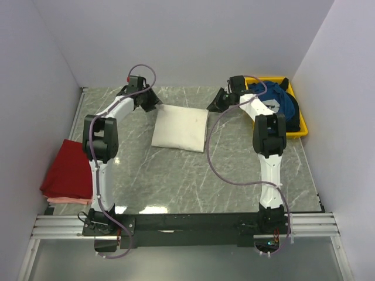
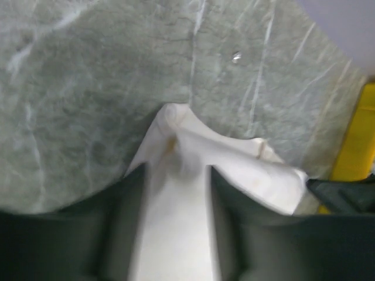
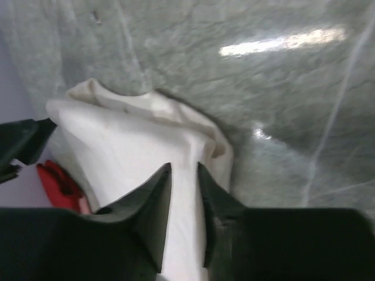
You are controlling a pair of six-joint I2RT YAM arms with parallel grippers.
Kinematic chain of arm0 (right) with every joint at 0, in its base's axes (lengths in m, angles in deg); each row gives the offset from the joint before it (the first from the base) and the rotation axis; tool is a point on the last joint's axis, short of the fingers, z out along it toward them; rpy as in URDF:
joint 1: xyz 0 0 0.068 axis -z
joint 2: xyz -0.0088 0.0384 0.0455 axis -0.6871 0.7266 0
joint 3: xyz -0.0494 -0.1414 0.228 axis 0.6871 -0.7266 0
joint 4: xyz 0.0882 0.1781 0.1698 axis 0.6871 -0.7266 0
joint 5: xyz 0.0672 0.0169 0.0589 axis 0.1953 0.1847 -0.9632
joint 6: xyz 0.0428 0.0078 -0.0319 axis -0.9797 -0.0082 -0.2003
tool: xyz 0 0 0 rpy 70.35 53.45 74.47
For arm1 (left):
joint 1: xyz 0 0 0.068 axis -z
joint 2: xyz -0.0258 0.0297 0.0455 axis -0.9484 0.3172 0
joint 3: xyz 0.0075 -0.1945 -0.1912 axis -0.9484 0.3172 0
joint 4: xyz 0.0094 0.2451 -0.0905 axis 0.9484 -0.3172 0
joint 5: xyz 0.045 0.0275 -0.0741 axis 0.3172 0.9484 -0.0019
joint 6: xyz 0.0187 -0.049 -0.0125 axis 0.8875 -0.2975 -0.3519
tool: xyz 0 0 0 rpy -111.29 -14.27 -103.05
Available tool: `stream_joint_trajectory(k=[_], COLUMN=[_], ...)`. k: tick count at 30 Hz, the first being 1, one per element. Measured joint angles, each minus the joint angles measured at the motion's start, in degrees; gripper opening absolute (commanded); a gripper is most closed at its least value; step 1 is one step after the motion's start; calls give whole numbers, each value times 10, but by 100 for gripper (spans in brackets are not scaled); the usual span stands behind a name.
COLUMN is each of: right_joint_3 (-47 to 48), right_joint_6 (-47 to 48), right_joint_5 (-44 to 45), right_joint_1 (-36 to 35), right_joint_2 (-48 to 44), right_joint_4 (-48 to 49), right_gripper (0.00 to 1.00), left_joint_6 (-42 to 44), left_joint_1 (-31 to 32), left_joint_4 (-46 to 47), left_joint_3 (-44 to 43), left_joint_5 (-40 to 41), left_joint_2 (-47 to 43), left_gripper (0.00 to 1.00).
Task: Fold and stack the t-shirts
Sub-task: Fold the tshirt
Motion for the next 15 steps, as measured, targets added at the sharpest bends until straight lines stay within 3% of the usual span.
stream_joint_trajectory(k=[1, 4, 8, 15], right_joint_3=[7, 10, -8, -186], right_joint_6=[3, 3, 7, 20], right_joint_5=[1, 3, 23, 86], right_joint_1=[2, 11, 14, -22], right_joint_2=[9, 17, -3, -151], right_joint_4=[-3, -22, -21, -4], right_gripper=[38, 47, 50, 52], left_joint_6=[3, 6, 8, -4], left_joint_1=[-3, -15, -26, -18], left_joint_4=[1, -1, 14, 34], left_joint_3=[-7, -10, 13, 177], left_joint_5=[-5, -13, -9, 24], left_joint_2=[11, 17, -9, -134], left_gripper=[76, 90, 85, 80])
